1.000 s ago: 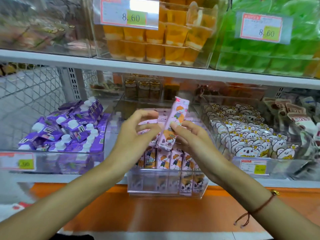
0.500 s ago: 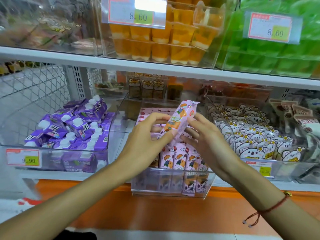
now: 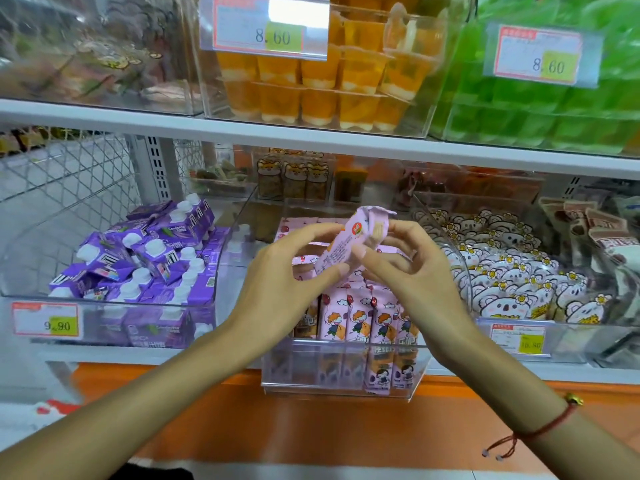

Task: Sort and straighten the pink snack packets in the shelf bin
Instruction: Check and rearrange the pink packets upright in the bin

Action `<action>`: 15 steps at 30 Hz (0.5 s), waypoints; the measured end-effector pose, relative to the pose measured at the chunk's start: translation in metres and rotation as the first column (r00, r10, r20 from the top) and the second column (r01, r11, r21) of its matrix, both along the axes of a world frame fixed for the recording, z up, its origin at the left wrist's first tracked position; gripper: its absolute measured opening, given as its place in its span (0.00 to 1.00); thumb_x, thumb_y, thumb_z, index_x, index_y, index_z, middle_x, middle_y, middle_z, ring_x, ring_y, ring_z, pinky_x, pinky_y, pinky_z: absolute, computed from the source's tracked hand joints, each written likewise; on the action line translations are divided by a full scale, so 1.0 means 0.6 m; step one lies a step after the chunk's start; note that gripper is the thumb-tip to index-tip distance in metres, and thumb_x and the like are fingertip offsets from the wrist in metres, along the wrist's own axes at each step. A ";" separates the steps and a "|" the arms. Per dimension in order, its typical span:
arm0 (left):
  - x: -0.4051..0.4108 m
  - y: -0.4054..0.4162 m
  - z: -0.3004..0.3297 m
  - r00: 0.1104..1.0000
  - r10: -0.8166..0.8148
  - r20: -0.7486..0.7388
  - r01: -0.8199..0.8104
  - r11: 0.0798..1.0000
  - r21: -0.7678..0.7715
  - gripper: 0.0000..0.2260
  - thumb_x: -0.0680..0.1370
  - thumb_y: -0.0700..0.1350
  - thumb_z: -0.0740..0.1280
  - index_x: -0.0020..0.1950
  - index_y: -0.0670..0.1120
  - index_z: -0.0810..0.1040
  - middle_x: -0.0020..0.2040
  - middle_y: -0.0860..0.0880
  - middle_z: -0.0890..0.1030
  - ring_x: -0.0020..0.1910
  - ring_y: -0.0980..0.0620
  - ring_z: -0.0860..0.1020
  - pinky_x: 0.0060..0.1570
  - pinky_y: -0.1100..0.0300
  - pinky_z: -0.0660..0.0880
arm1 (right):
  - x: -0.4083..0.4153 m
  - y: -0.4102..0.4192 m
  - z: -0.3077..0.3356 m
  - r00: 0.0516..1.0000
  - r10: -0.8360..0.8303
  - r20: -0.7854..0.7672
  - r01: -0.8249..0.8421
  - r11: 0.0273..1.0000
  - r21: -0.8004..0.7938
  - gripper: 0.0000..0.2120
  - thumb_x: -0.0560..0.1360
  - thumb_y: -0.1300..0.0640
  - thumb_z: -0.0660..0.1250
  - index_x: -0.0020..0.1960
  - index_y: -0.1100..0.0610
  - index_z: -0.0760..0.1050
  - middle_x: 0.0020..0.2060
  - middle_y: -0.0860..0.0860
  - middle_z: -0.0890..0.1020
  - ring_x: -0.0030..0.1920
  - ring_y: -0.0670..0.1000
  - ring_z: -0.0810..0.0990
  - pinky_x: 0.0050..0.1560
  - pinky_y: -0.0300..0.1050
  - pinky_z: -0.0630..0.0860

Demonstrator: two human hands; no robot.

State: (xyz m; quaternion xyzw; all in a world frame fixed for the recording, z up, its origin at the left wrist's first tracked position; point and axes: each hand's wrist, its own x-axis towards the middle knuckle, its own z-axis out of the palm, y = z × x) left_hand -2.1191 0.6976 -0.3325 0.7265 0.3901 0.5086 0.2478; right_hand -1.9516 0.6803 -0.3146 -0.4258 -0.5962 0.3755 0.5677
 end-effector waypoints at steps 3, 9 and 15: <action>-0.004 -0.001 0.011 0.994 -0.097 0.040 0.101 0.989 -0.108 0.19 0.76 0.45 0.69 0.66 0.56 0.75 0.60 0.60 0.77 0.57 0.64 0.77 0.51 0.71 0.75 | 0.006 -0.001 0.003 0.999 0.001 0.034 -0.001 1.000 0.003 0.14 0.73 0.53 0.69 0.59 0.51 0.77 0.51 0.46 0.83 0.46 0.43 0.83 0.47 0.36 0.79; -0.003 -0.010 0.029 0.969 -0.160 0.189 0.218 0.914 -0.342 0.12 0.77 0.48 0.68 0.59 0.59 0.78 0.50 0.60 0.83 0.47 0.63 0.82 0.39 0.71 0.77 | 0.007 0.003 0.008 0.997 -0.001 -0.074 -0.007 0.994 -0.107 0.12 0.73 0.52 0.70 0.55 0.53 0.79 0.42 0.50 0.85 0.38 0.45 0.82 0.40 0.37 0.79; 0.002 -0.015 0.031 0.959 -0.114 0.259 0.249 0.778 -0.577 0.15 0.74 0.57 0.68 0.56 0.51 0.83 0.53 0.50 0.84 0.47 0.54 0.83 0.38 0.62 0.80 | 0.008 0.006 0.006 0.984 -0.042 -0.171 -0.003 0.966 -0.257 0.11 0.71 0.52 0.72 0.51 0.55 0.79 0.31 0.52 0.82 0.29 0.47 0.79 0.31 0.34 0.76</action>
